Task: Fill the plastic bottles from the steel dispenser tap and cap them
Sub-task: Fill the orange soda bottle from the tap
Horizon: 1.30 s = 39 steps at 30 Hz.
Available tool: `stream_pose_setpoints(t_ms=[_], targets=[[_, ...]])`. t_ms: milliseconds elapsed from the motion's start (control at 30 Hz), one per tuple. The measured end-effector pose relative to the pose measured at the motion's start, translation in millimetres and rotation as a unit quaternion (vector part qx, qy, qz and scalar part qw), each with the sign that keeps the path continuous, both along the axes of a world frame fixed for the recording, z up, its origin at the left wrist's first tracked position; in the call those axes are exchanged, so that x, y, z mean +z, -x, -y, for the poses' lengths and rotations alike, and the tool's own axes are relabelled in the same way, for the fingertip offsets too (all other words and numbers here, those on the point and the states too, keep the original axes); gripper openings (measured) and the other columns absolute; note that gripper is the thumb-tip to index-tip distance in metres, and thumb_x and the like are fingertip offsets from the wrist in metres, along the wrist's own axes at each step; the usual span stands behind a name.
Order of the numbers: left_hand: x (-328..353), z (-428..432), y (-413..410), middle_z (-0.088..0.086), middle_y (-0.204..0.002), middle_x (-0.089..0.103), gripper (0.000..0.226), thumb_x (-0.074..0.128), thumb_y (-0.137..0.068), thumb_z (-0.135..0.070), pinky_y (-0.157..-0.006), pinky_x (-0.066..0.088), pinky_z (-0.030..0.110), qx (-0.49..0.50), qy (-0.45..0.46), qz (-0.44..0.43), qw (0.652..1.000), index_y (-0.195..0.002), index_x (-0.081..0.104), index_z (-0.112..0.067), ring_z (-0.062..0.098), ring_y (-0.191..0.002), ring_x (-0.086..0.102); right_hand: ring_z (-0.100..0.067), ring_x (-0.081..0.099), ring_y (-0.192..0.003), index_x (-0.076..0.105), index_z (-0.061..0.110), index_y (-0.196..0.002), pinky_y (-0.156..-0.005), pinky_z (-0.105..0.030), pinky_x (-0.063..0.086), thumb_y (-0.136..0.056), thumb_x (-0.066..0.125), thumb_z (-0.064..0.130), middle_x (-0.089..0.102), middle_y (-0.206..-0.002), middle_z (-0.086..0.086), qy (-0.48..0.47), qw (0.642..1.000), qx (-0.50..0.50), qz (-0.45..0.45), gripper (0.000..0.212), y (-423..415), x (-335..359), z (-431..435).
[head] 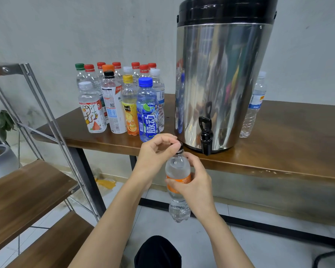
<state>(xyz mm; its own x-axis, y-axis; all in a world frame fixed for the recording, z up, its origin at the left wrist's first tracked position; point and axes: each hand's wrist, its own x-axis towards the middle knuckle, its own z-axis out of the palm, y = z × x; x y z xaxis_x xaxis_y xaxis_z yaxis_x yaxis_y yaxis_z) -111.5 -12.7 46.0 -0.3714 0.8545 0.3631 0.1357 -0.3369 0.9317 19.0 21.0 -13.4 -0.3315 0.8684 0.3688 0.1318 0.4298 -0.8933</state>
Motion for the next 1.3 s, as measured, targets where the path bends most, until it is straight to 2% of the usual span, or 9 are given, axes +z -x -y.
stream_pose_setpoints(t_ms=[267,433,633,733,833,933,1067,1200,1300], targets=[[1.0,-3.1,2.2,-0.005,-0.107,0.07,0.01,0.065,-0.092,-0.016,-0.082,0.05,0.02,-0.003,0.011,-0.032,0.999,-0.097,0.074,-0.017,0.004,-0.101,0.064,-0.007,0.058,-0.111,0.049,0.055,-0.112,-0.091,-0.029,0.053,-0.06,0.094,0.028,0.06,-0.119,0.019,-0.002,1.0,-0.005,0.0,0.074,0.9,-0.3,-1.4],[6.2,-2.1,-0.8,0.003,-0.113,0.073,0.025,0.044,-0.104,-0.017,-0.091,0.05,0.02,-0.052,0.03,-0.042,0.997,-0.117,0.065,-0.01,0.012,-0.109,0.065,-0.007,0.058,-0.111,0.047,0.057,-0.113,-0.093,-0.035,0.053,-0.059,0.094,0.03,0.06,-0.12,0.021,-0.004,1.0,-0.01,0.007,0.076,1.6,0.4,-3.0],[1.3,-3.3,0.9,-0.002,-0.112,0.07,0.023,0.064,-0.093,-0.02,-0.099,0.051,0.033,-0.006,0.032,-0.061,0.998,-0.115,0.066,-0.025,0.009,-0.108,0.064,-0.007,0.059,-0.11,0.052,0.048,-0.122,-0.091,-0.038,0.054,-0.06,0.093,0.034,0.062,-0.12,0.019,0.002,1.0,-0.003,0.005,0.076,2.6,-1.0,-3.6],[6.0,1.6,0.8,-0.004,-0.119,0.071,0.029,0.049,-0.102,-0.024,-0.097,0.049,0.021,-0.061,0.046,-0.044,0.996,-0.131,0.055,-0.024,0.007,-0.114,0.063,-0.008,0.059,-0.11,0.051,0.048,-0.121,-0.092,-0.038,0.053,-0.059,0.093,0.032,0.062,-0.121,0.019,0.001,1.0,-0.003,0.004,0.077,3.7,-0.6,-4.3],[4.8,0.6,1.1,-0.015,-0.122,0.065,0.039,0.065,-0.09,-0.041,-0.102,0.045,0.024,-0.027,0.046,-0.079,0.995,-0.128,0.056,-0.031,-0.002,-0.116,0.057,-0.007,0.058,-0.111,0.051,0.047,-0.122,-0.093,-0.036,0.053,-0.06,0.093,0.033,0.061,-0.122,0.019,0.001,1.0,0.004,0.011,0.076,5.3,0.0,-3.7],[3.2,-0.4,4.7,-0.014,-0.103,0.071,0.043,0.072,-0.087,-0.03,-0.097,0.048,0.031,0.008,0.033,-0.072,0.997,-0.126,0.054,-0.029,0.006,-0.104,0.065,-0.007,0.058,-0.11,0.051,0.048,-0.121,-0.092,-0.036,0.054,-0.06,0.093,0.033,0.061,-0.121,0.018,-0.001,1.0,0.005,0.006,0.075,6.3,0.2,-3.1],[5.8,2.6,5.1,-0.009,-0.116,0.072,0.038,0.061,-0.095,-0.03,-0.094,0.047,0.021,-0.04,0.036,-0.045,0.998,-0.131,0.052,-0.025,0.005,-0.111,0.064,-0.005,0.059,-0.109,0.051,0.054,-0.114,-0.092,-0.034,0.053,-0.058,0.094,0.029,0.062,-0.12,0.019,-0.003,1.0,0.001,0.001,0.075,8.2,0.9,-2.9],[0.9,0.3,9.5,-0.01,-0.099,0.073,0.042,0.077,-0.081,-0.029,-0.104,0.045,0.045,0.024,0.027,-0.074,0.997,-0.118,0.057,-0.029,0.013,-0.106,0.065,-0.005,0.059,-0.108,0.052,0.049,-0.12,-0.09,-0.033,0.053,-0.061,0.092,0.029,0.061,-0.12,0.019,0.002,1.0,0.014,0.006,0.074,8.7,0.6,-1.5],[1.4,2.4,14.3,0.0,-0.103,0.076,0.029,0.065,-0.092,-0.012,-0.095,0.052,0.034,-0.026,0.027,-0.045,0.998,-0.118,0.053,-0.02,0.016,-0.101,0.069,-0.004,0.058,-0.11,0.051,0.052,-0.116,-0.09,-0.031,0.053,-0.06,0.092,0.028,0.06,-0.119,0.019,0.005,1.0,0.023,0.004,0.074,9.4,0.4,-0.9]])
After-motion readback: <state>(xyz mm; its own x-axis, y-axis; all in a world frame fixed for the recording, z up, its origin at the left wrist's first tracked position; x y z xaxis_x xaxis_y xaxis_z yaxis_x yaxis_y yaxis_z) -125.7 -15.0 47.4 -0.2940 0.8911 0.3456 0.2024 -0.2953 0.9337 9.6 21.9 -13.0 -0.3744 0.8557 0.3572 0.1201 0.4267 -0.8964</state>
